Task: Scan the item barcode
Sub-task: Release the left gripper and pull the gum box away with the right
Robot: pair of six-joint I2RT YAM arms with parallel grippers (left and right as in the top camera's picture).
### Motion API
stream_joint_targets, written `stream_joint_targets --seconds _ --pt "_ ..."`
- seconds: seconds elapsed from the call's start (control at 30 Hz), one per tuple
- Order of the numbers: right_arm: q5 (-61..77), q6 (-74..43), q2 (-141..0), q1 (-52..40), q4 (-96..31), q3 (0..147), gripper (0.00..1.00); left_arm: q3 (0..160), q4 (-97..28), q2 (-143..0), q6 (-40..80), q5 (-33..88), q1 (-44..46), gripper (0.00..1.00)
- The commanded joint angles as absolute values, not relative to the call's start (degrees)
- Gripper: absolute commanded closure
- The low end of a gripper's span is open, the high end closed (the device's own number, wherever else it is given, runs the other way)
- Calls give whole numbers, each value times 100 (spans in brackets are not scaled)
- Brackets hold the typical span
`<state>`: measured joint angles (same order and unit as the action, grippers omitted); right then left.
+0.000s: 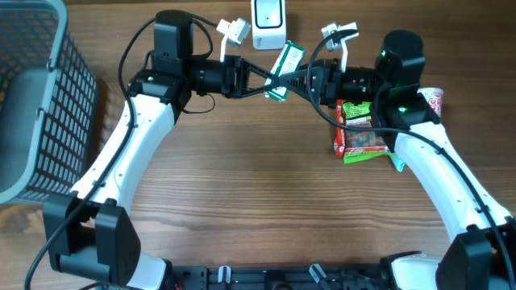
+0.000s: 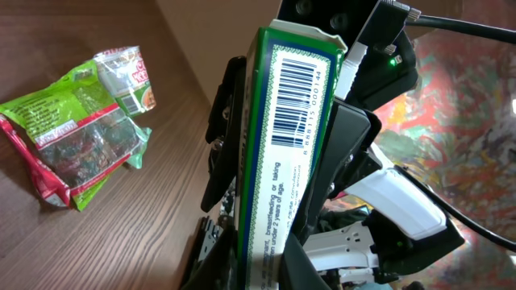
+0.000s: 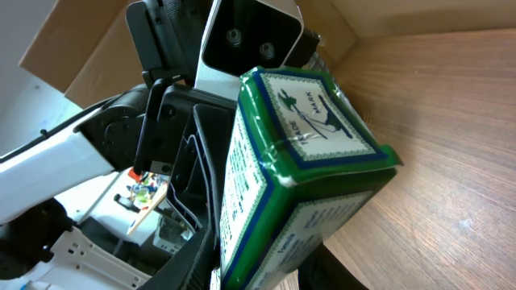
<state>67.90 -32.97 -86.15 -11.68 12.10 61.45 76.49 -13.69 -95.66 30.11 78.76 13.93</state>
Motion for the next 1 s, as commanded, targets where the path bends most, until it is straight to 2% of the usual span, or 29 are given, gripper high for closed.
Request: stream_joint_targets --seconds 0.0,0.13,0.23,0.33,0.43,0.5,0.6,0.67,0.8,0.97 --pt "6875 -3212 -8628 -1214 1365 6173 67 7712 -1413 -9524 3050 7902 1446 90" --pt "6761 -3227 -8628 -1205 1468 6176 69 7712 -1413 -9524 3048 7902 1446 90" --pt "6576 -3315 -8628 -1170 1503 6176 79 7712 -1413 -9524 3050 7902 1446 87" --pt "6554 -3315 -8628 -1170 1507 6173 80 7712 -1411 -9524 3048 7900 1446 84" --pt "6558 -3299 -8628 -1164 1544 6176 81 7712 -1409 -9524 3048 7876 1446 67" --pt "6556 -3288 -8628 -1166 1542 6176 82 7712 -1406 -9524 3044 7771 1444 49" --pt "6541 -3124 -8628 -1166 1479 6176 82 7712 -1306 -9524 3048 7529 1337 31" --pt "6337 -2969 -8628 -1166 1177 6176 83 7712 -1212 -9524 3048 7349 1170 15" --pt "5634 -2412 -8626 -1155 1 6230 87 7712 -1221 -9524 3044 6829 709 0" --pt "4423 -1730 -8626 -1155 -2224 7052 91 7712 -1227 -9524 2980 6563 344 1"
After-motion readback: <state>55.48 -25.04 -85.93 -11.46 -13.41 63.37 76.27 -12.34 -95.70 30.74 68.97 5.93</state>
